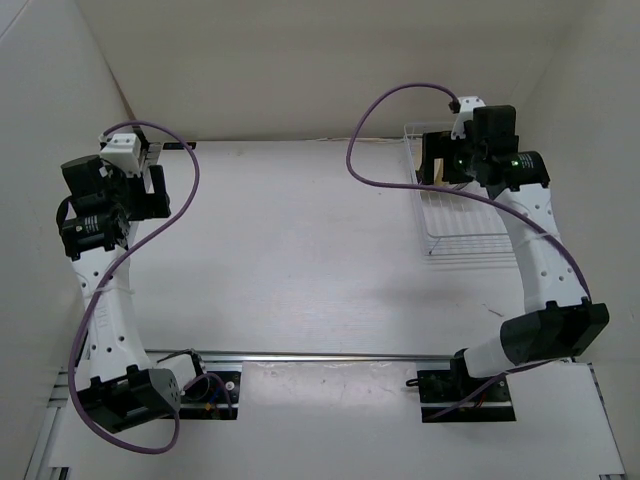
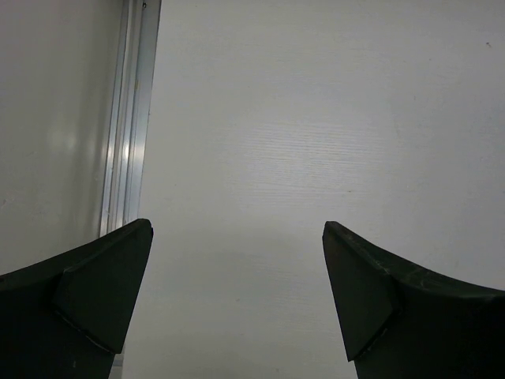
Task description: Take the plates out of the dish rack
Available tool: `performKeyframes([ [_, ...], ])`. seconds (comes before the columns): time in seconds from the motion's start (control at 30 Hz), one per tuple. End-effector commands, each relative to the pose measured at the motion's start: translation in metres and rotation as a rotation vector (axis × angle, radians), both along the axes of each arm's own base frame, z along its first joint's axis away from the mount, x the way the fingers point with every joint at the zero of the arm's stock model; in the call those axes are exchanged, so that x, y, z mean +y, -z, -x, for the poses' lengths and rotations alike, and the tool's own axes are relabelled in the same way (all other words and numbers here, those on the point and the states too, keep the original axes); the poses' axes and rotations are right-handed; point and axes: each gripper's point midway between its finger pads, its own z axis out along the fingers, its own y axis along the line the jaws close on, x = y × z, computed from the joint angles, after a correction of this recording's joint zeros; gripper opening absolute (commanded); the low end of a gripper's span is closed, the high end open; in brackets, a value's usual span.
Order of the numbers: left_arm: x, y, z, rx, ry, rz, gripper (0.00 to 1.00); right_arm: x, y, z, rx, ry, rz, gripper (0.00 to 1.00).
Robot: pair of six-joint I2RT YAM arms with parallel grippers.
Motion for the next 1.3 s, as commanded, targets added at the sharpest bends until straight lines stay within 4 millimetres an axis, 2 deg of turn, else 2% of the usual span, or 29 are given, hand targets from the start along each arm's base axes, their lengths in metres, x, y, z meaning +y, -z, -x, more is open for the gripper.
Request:
performKeyframes([
  [0.0, 0.001, -0.014, 0.000, -0.053, -0.001, -0.032, 1.00, -0.006, -0.011, 0.009, -0.051, 0.010, 0.026, 1.00],
  [0.07, 0.004, -0.007, -0.004, -0.030, -0.009, -0.029, 1.00, -0.011, -0.001, 0.013, -0.039, 0.003, 0.069, 1.00],
  [0.1, 0.004, -0.013, -0.004, -0.044, -0.009, -0.034, 1.00, -0.018, -0.001, 0.019, -0.049, 0.002, 0.108, 1.00],
  [0.13, 0.006, -0.010, -0.010, -0.031, -0.009, -0.030, 1.00, -0.023, 0.019, 0.026, -0.008, -0.004, 0.144, 1.00],
  [0.2, 0.009, -0.018, -0.015, -0.049, -0.017, -0.040, 1.00, -0.043, 0.030, 0.044, 0.025, 0.001, 0.177, 1.00],
  [0.23, 0.010, -0.011, -0.019, -0.029, -0.022, -0.024, 1.00, -0.049, 0.049, 0.053, 0.077, 0.011, 0.176, 1.00],
  [0.33, 0.007, -0.017, -0.025, -0.041, -0.018, 0.010, 1.00, -0.069, 0.050, 0.060, 0.099, 0.126, 0.095, 1.00],
  [0.4, 0.001, -0.017, -0.026, -0.046, 0.013, 0.027, 1.00, -0.068, 0.044, 0.052, 0.091, 0.145, 0.073, 1.00],
  [0.5, -0.011, -0.014, -0.025, -0.018, 0.078, 0.033, 1.00, -0.063, 0.011, 0.021, 0.014, 0.130, 0.034, 1.00],
  [0.53, -0.019, -0.027, -0.024, -0.039, 0.132, 0.018, 1.00, -0.063, 0.001, 0.011, -0.005, 0.138, 0.023, 1.00],
  [0.57, -0.022, -0.028, -0.025, -0.030, 0.153, 0.022, 1.00, -0.064, -0.019, -0.010, -0.048, 0.156, 0.010, 1.00],
  [0.63, -0.024, -0.035, -0.029, -0.020, 0.183, 0.020, 1.00, -0.066, -0.042, -0.032, -0.101, 0.197, -0.016, 1.00],
  [0.67, -0.025, -0.053, -0.029, -0.048, 0.200, -0.002, 1.00, -0.067, -0.056, -0.051, -0.134, 0.220, -0.027, 0.98],
  [0.73, -0.021, -0.059, -0.040, -0.050, 0.205, -0.011, 1.00, -0.069, -0.061, -0.069, -0.153, 0.239, -0.033, 0.93],
  [0.77, -0.015, -0.069, -0.043, -0.068, 0.179, -0.035, 1.00, -0.069, -0.051, -0.081, -0.131, 0.239, -0.031, 0.89],
  [0.8, -0.014, -0.069, -0.046, -0.067, 0.174, -0.026, 1.00, -0.067, -0.056, -0.089, -0.151, 0.230, -0.039, 0.77],
  [0.83, -0.013, -0.069, -0.045, -0.065, 0.166, -0.031, 1.00, -0.066, -0.052, -0.095, -0.144, 0.217, -0.035, 0.71],
  [0.87, -0.012, -0.063, -0.047, -0.056, 0.166, -0.027, 1.00, -0.064, -0.035, -0.106, -0.109, 0.209, -0.037, 0.64],
  [0.9, -0.012, -0.060, -0.049, -0.056, 0.166, -0.027, 1.00, -0.064, -0.030, -0.111, -0.099, 0.209, -0.036, 0.58],
  [0.93, -0.012, -0.054, -0.049, -0.041, 0.166, -0.021, 1.00, -0.062, -0.013, -0.118, -0.063, 0.189, -0.032, 0.54],
  [1.0, -0.013, -0.043, -0.047, -0.025, 0.160, -0.004, 1.00, -0.060, 0.002, -0.124, -0.037, 0.162, -0.021, 0.48],
  [1.07, -0.015, -0.035, -0.046, -0.013, 0.164, 0.013, 1.00, -0.053, 0.015, -0.131, -0.009, 0.132, -0.041, 0.46],
  [1.17, -0.016, -0.033, -0.044, -0.010, 0.164, 0.014, 1.00, -0.054, 0.031, -0.143, 0.019, 0.121, -0.056, 0.45],
  [1.2, -0.014, -0.029, -0.043, 0.001, 0.155, 0.013, 1.00, -0.053, 0.046, -0.147, 0.048, 0.108, -0.055, 0.45],
  [1.27, -0.013, -0.032, -0.041, -0.005, 0.147, 0.005, 1.00, -0.053, 0.047, -0.155, 0.042, 0.107, -0.055, 0.45],
])
